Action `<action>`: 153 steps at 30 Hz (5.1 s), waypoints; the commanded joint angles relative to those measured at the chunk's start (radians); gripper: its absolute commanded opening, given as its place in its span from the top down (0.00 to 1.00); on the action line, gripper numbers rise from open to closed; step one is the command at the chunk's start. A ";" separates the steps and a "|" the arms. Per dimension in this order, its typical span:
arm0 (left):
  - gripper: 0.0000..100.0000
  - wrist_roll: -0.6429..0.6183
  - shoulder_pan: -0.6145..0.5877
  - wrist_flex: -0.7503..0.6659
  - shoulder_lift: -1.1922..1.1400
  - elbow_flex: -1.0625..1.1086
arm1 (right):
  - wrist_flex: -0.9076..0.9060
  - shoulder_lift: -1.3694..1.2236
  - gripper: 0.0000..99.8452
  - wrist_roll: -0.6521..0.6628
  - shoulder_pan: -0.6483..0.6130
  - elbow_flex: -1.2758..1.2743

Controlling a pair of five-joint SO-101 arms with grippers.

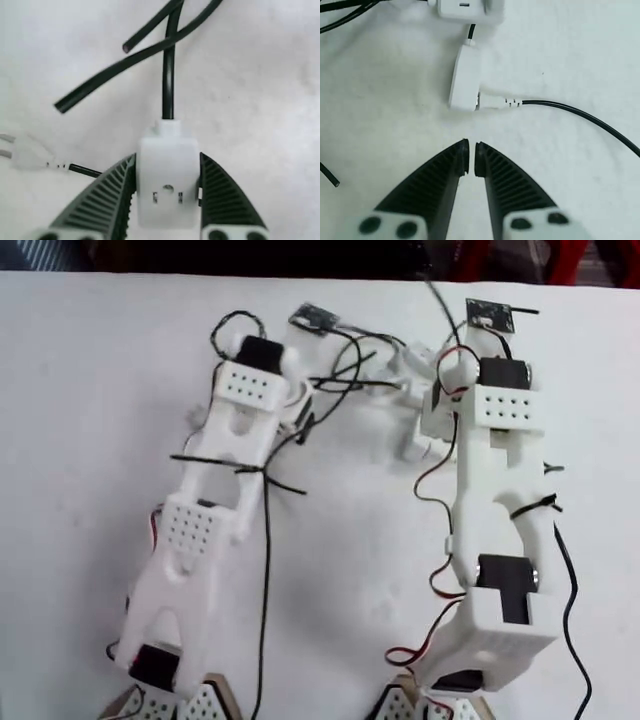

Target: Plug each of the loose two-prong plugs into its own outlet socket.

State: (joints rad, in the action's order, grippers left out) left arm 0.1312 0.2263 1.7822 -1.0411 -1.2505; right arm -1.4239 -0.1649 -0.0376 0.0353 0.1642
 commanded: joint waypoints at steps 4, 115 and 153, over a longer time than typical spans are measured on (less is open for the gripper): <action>0.95 0.034 -0.021 0.009 0.245 0.132 | 0.008 0.010 0.98 0.014 0.008 0.009; 0.72 0.459 -0.300 -0.684 1.135 1.849 | 0.031 0.010 0.98 0.014 -0.022 -0.046; 0.83 0.316 0.139 -0.605 0.903 1.735 | 0.036 0.010 0.98 0.015 -0.022 -0.046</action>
State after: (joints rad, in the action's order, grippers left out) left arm 0.4595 0.3199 1.1730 -0.1542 0.4757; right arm -1.3993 -0.1649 -0.0299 0.0230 0.1120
